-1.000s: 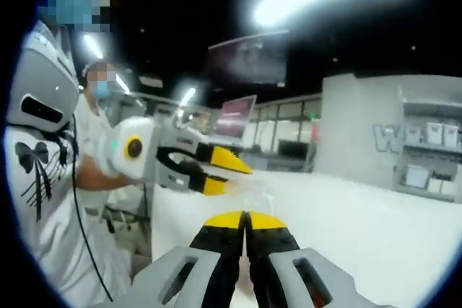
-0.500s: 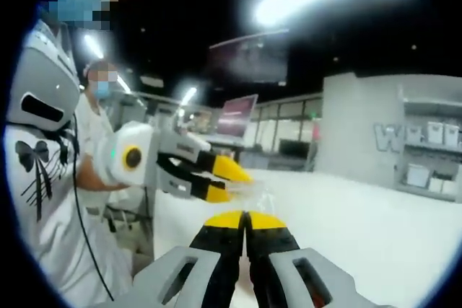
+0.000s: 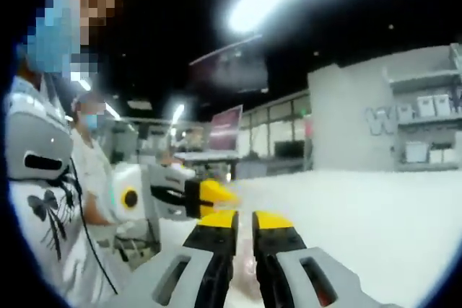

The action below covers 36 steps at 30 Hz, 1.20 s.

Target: Open the resealable bag by pulling the two sides of the seal apart until the entire bag opening is separated and visibly accessible.

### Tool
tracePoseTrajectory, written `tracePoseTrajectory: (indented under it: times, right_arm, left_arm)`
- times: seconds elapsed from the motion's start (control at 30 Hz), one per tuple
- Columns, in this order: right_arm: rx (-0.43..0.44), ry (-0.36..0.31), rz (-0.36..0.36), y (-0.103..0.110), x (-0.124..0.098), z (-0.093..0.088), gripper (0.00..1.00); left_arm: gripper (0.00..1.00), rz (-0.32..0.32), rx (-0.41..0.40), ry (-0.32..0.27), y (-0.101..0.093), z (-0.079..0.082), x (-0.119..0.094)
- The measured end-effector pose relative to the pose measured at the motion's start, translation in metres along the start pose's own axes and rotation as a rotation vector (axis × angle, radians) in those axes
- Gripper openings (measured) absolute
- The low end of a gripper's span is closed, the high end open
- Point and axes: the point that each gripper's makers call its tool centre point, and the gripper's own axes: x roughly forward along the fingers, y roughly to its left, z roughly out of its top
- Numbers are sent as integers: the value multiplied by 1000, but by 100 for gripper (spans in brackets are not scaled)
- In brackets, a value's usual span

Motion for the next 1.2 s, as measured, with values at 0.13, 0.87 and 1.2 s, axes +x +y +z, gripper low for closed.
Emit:
tracePoseTrajectory:
  times: [0.13, 0.87, 1.2]
  right_arm:
    - [25, 98, 59, 12, 13, 5, 6]
    - [177, 353, 102, 15, 27, -36, 0]
    - [195, 348, 72, 11, 23, -39, 0]
  left_arm:
    - [0, -17, 57, -10, -4, 6, 3]
    - [0, 5, 162, -24, 17, 9, 0]
    - [0, -8, 158, -40, 17, 12, 1]
